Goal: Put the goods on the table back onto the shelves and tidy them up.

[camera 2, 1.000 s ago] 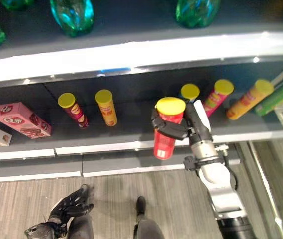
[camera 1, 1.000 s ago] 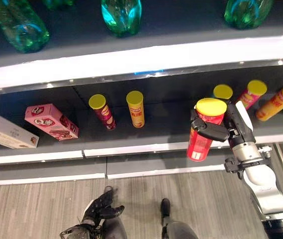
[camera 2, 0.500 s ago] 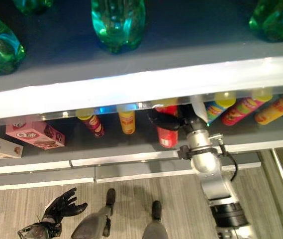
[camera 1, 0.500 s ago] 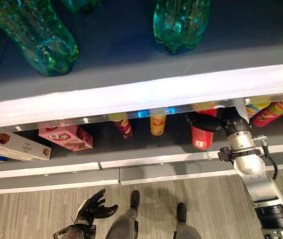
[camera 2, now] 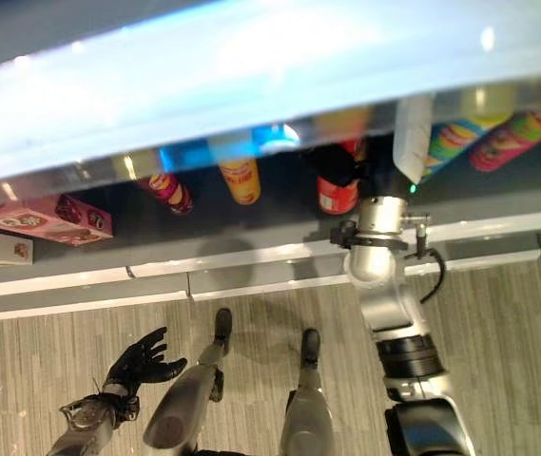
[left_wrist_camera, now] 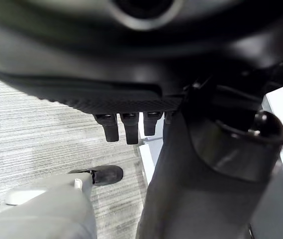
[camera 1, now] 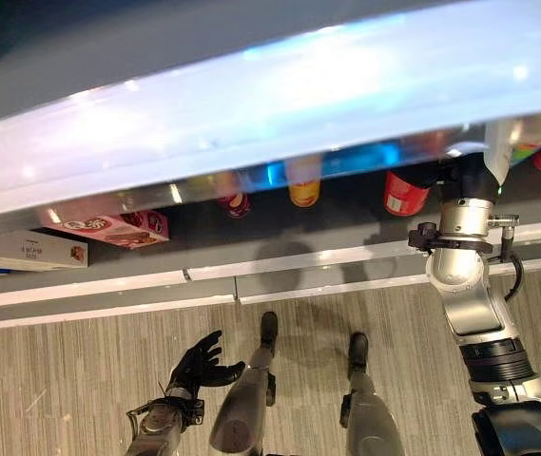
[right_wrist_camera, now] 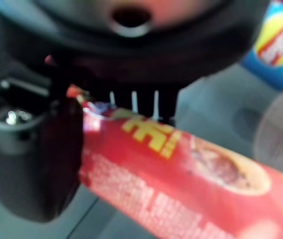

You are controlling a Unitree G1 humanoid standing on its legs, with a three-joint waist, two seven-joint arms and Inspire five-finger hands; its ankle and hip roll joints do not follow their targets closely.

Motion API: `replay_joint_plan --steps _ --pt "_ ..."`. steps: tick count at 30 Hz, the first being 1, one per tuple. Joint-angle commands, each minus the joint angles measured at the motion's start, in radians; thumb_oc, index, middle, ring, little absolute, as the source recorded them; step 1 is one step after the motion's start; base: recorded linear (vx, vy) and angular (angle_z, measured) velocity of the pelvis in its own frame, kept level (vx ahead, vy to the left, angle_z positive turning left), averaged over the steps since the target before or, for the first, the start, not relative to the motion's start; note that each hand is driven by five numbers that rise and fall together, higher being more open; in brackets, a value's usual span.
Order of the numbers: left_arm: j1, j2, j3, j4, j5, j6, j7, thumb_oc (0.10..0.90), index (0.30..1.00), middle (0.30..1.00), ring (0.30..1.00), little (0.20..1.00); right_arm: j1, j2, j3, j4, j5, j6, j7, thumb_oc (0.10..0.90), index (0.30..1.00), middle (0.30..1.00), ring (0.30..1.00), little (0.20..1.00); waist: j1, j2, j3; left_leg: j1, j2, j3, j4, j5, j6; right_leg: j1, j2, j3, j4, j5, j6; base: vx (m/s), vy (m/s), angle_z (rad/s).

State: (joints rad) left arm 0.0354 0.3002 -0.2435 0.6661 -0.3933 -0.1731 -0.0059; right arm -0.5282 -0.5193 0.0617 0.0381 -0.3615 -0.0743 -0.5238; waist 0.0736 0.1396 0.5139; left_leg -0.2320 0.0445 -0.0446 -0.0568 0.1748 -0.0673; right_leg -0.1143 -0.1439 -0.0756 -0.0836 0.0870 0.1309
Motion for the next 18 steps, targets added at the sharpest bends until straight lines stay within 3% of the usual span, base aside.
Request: replay_joint_plan --steps 1,7,18 --pt "0.026 0.064 0.008 -0.016 -0.037 -0.057 0.019 0.800 0.900 0.900 0.900 0.900 -0.112 -0.044 -0.070 -0.125 -0.068 -0.057 -0.114 0.400 0.300 0.300 0.300 0.300 0.004 -0.050 -0.064 0.015 0.024 0.005 0.171 -0.212 0.009 -0.071 -0.035 -0.026 0.185 -0.110 0.008 -0.05 0.017 0.09" --pt "0.024 0.078 0.008 -0.071 -0.063 -0.068 0.031 0.800 0.900 0.900 0.900 0.900 -0.147 -0.070 -0.100 -0.127 -0.162 -0.014 -0.195 0.400 0.300 0.300 0.300 0.300 0.002 -0.023 -0.017 -0.058 0.002 -0.005 0.236 -0.231 0.011 -0.145 -0.051 -0.022 0.254 -0.127 0.011 -0.06 0.011 0.03" --pt "0.027 0.087 0.009 -0.087 -0.074 -0.076 0.041 0.800 0.900 0.900 0.900 0.900 -0.170 -0.045 -0.109 -0.153 -0.161 -0.012 -0.231 0.400 0.300 0.300 0.300 0.300 0.000 -0.005 0.006 -0.113 -0.008 0.003 0.270 -0.244 0.014 -0.213 -0.064 -0.017 0.293 -0.127 0.016 -0.02 0.007 0.00"
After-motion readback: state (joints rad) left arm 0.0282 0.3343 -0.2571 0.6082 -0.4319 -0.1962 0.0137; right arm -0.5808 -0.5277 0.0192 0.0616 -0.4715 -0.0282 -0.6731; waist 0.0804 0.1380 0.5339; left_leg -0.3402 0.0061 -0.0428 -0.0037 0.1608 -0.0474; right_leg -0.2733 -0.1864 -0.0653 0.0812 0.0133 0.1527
